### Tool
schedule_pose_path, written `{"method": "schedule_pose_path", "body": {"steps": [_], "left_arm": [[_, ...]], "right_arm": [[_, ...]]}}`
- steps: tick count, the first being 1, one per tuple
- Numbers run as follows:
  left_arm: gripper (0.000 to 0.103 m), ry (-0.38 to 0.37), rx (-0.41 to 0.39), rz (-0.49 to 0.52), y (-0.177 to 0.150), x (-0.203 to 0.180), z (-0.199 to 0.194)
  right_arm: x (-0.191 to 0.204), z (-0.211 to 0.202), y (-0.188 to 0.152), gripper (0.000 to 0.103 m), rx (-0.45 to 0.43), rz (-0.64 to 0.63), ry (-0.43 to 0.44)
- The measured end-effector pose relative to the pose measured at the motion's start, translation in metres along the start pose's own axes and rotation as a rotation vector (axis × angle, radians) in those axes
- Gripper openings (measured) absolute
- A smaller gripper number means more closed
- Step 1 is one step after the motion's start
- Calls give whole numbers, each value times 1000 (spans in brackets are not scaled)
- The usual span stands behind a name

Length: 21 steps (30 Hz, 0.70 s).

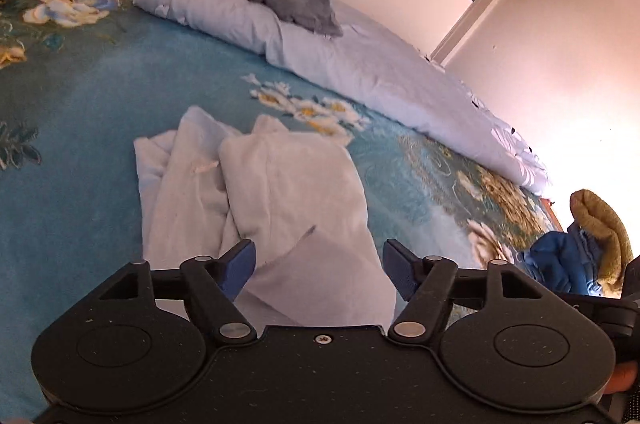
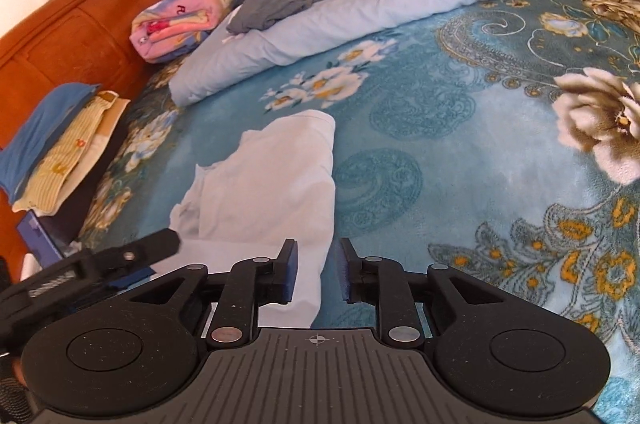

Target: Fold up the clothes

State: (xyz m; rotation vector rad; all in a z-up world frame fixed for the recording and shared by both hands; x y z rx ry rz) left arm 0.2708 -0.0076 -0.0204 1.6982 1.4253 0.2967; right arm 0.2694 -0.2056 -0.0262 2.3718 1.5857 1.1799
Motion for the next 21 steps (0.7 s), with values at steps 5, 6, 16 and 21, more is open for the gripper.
{"method": "schedule_pose_path", "body": {"steps": [5, 6, 16, 21], "left_arm": [[6, 5, -11, 2, -7, 1, -1], [4, 14, -22, 3, -9, 1, -3], [3, 88, -156, -41, -23, 54, -54], [9, 106, -99, -74, -43, 70, -37]], "right_arm": [[-6, 1, -5, 25, 11, 18, 4], [-7, 1, -6, 25, 14, 22, 6], [-20, 1, -11, 26, 24, 39, -6], [-15, 12, -21, 27, 56, 48, 13]]}}
Point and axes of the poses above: each gripper's, at about its wrist camera, not at the fingertips, and z roughly the way its jaws point, x to its left, y to its top, the point moved 9 cm from there along z, roughly the way its jaws point, and after that the axes turned 14 degrees about z, right-handed, at the moved point
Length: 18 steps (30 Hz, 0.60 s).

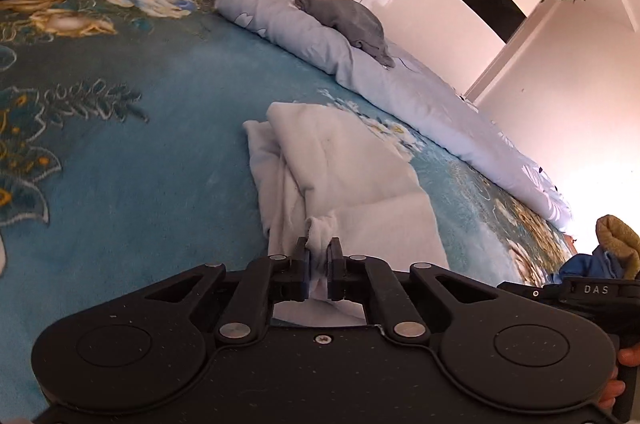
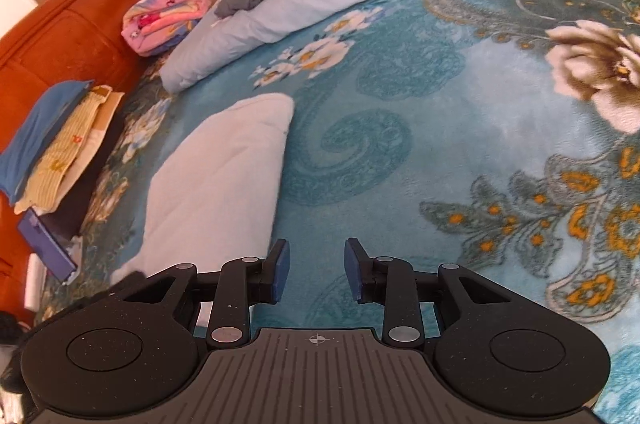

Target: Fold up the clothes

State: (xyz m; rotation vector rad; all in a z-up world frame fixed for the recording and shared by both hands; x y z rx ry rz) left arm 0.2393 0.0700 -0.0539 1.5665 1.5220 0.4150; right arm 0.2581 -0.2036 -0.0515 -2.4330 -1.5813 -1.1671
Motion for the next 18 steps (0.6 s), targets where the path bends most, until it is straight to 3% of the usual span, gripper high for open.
{"method": "schedule_pose_path", "body": {"steps": [2, 5, 7, 11, 14, 18], "left_arm": [[15, -17, 6, 4, 2, 0, -3], [52, -59, -41, -17, 14, 5, -17], [54, -40, -65, -15, 26, 15, -18], [67, -21, -2, -38, 48, 38, 19], [66, -17, 77, -53, 58, 49, 56], [63, -47, 124, -45, 64, 49, 87]], "right_arm": [[9, 2, -4, 30, 10, -23, 23], [22, 4, -9, 35, 26, -50, 66], [28, 8, -13, 46, 43, -68, 90], [36, 21, -24, 48, 87, -73, 123], [37, 36, -31, 56, 118, -26, 142], [38, 48, -40, 51, 154, 58, 200]]}}
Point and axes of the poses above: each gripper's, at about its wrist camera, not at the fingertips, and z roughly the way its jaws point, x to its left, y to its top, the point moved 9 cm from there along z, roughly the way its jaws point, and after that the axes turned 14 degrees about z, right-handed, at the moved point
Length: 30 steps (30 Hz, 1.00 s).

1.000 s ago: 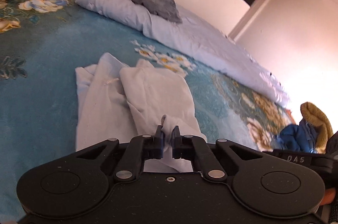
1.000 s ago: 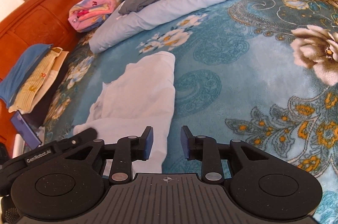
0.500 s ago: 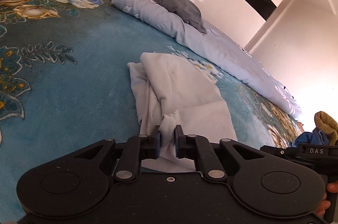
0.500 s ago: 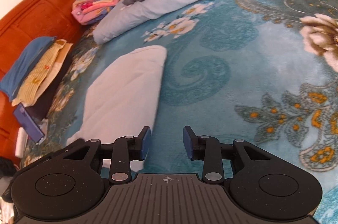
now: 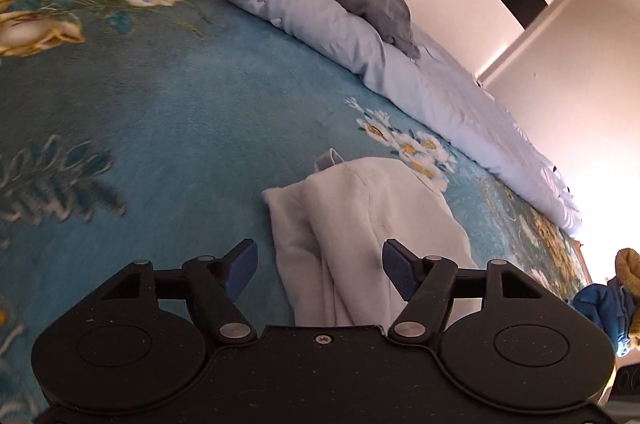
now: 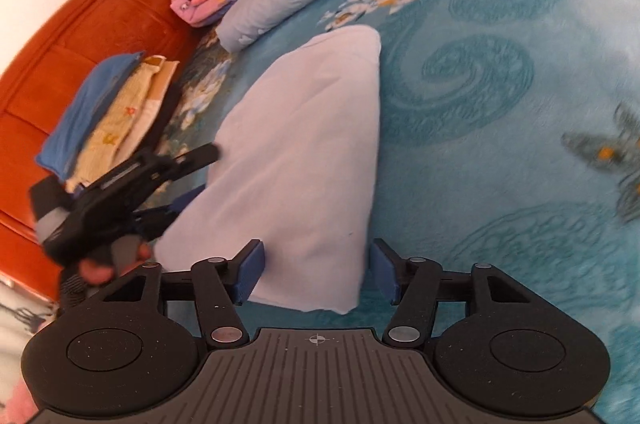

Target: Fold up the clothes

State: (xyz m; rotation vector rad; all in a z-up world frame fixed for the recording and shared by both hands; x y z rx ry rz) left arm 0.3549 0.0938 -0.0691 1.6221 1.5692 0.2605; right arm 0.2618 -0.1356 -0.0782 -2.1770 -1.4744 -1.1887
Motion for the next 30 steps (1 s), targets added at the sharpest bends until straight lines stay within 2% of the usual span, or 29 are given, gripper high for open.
{"method": "schedule_pose_path", "body": {"steps": [1, 3, 5, 6, 9, 14, 17, 19, 22, 23, 24, 25, 26, 30], "left_arm": [[59, -14, 5, -17, 0, 0, 5], [31, -30, 3, -45, 1, -1, 10], [13, -23, -19, -61, 0, -2, 10], [9, -23, -31, -68, -1, -5, 8], [6, -54, -55, -70, -9, -24, -6], [5, -162, -53, -69, -41, -74, -24], [6, -154, -54, -37, -54, -92, -21], [8, -123, -49, 3, -55, -92, -17], [14, -124, -51, 8, -51, -86, -24], [22, -123, -57, 10, -49, -83, -28], [35, -116, -73, 10, -45, -80, -32], [42, -105, -92, 9, -40, -76, -36], [48, -95, -112, 7, -36, -72, -40], [48, -82, -118, -13, -27, -67, -40]], "right_arm": [[0, 2, -2, 51, 6, 15, 18], [-1, 5, -1, 24, -2, 10, 5], [-4, 2, 6, 14, -5, 24, 8], [-6, -2, 12, 11, -7, 41, 16], [-7, -17, 39, 9, -44, -15, -19], [-20, -42, 107, 8, -127, -74, -103], [-35, -42, 128, 8, -126, -70, -162], [-45, -37, 128, 8, -111, -51, -162], [-51, -38, 123, 10, -119, -25, -132], [-51, -41, 122, 13, -131, -14, -111], [-52, -46, 122, 19, -147, 2, -95], [-53, -50, 120, 22, -163, 15, -84], [-55, -55, 117, 31, -179, 37, -69], [-63, -76, 106, 33, -240, 125, -10]]}}
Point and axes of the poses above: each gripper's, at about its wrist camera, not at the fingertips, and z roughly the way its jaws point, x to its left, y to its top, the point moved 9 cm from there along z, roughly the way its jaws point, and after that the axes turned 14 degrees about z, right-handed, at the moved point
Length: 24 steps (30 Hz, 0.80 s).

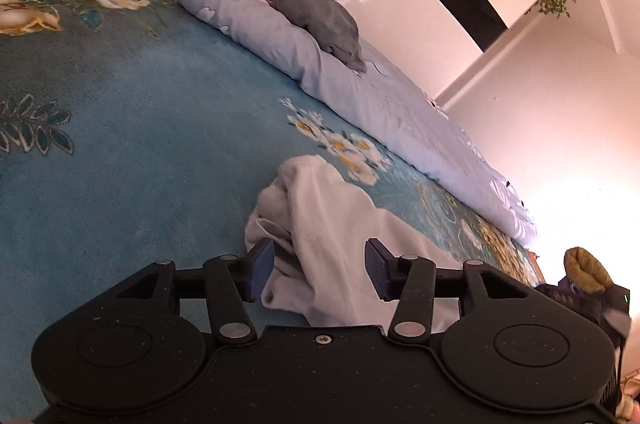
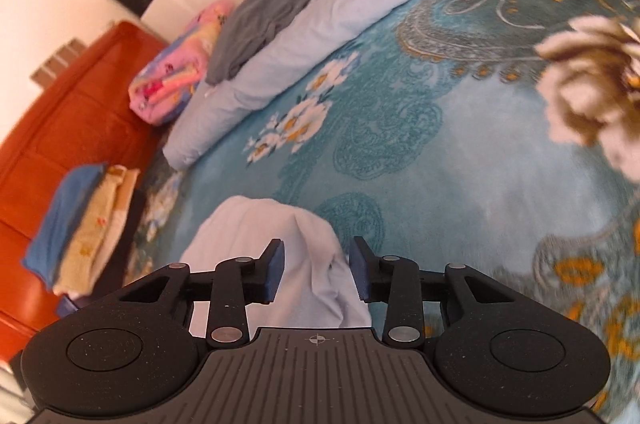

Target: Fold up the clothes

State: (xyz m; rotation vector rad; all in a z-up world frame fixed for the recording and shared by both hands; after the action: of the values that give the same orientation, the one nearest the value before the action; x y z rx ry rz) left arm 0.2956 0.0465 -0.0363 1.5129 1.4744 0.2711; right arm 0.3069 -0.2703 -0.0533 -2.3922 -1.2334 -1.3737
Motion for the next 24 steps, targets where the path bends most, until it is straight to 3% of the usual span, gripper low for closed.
{"method": "schedule_pose_path", "body": {"steps": [5, 7, 10, 11, 12, 14, 19, 21, 24], "left_arm": [[45, -20, 37, 25, -7, -15, 11], [37, -9, 45, 45, -10, -21, 15], [14, 19, 56, 75, -8, -23, 23], [0, 12, 67, 67, -7, -22, 28], [0, -1, 73, 50, -4, -20, 32], [0, -31, 52, 34, 8, -20, 33], [0, -104, -97, 99, 52, -29, 6], [0, -57, -52, 116, 43, -17, 11], [0, 28, 56, 99, 15, 11, 29]], "right_arm": [[6, -8, -31, 36, 65, 27, 87], [10, -4, -38, 37, 75, 23, 85], [16, 2, -47, 35, 89, 17, 81], [17, 3, -50, 20, 94, 15, 76], [18, 5, -52, 10, 100, 9, 51], [20, 5, -53, 6, 95, -9, 17], [46, -18, -57, 4, 38, -121, 77], [52, -21, -68, 4, 55, -153, 90], [36, -2, -92, 4, 125, -172, 14]]}}
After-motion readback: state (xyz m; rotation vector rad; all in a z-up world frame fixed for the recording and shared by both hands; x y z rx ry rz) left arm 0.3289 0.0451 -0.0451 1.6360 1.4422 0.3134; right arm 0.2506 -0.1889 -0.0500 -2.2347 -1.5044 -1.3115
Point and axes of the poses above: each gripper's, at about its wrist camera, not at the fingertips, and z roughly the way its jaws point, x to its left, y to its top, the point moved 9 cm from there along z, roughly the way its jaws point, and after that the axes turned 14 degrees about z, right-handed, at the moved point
